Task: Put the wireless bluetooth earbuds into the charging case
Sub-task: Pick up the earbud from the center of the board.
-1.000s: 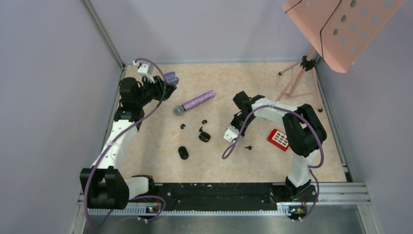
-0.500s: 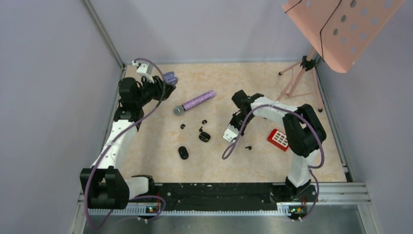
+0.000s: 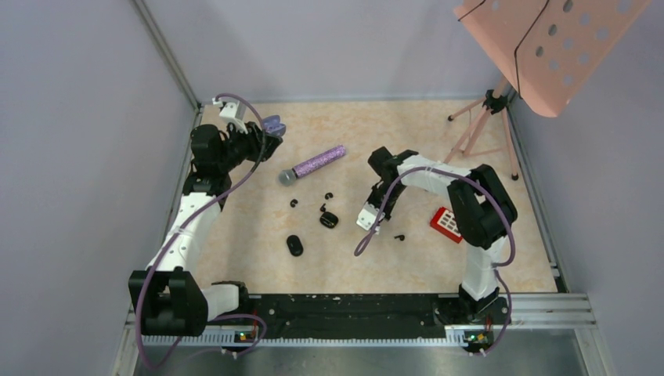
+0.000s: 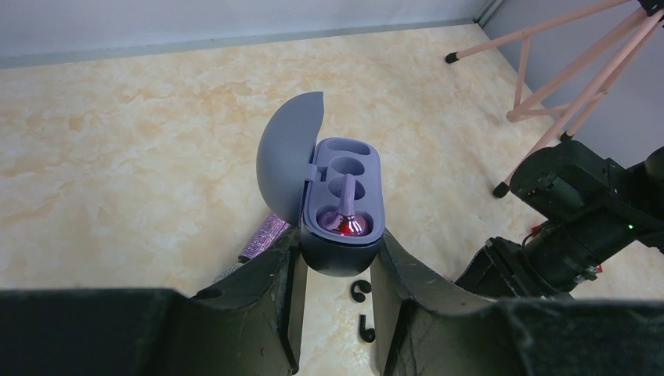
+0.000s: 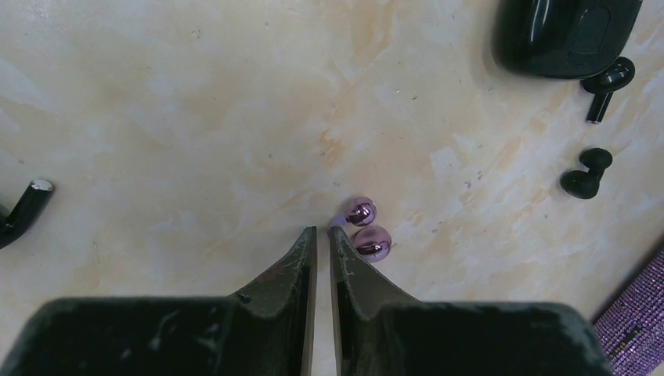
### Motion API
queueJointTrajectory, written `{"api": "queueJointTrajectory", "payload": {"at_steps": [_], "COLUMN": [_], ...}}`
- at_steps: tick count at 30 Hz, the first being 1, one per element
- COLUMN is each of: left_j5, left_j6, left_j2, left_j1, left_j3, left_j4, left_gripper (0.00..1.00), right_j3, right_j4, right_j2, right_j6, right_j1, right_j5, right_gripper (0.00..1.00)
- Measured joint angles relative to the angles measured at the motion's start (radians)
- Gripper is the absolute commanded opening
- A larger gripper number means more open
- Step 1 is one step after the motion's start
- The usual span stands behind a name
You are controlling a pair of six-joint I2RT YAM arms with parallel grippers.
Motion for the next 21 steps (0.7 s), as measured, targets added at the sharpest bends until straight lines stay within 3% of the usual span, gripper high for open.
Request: {"api": "queueJointTrajectory", "payload": {"at_steps": [16,21], "left_j5": [0.0,0.0], "left_j6": [-0.001,-0.001], "left_j2": [-0.024,-0.024], "left_j1": [0.0,0.0], "left_j3": [-0.002,-0.003], "left_j4": [-0.001,-0.001], "left_gripper": [0.0,0.0], "right_j3": [0.055,0.083], "right_j4": [-0.015,-0.035], "right_j2": [0.032,0.052], "right_j6": [0.0,0.0], "right_j1": [0.019,0.032], "right_j5": [0.039,0.063], "right_gripper": [0.12,0.07]}}
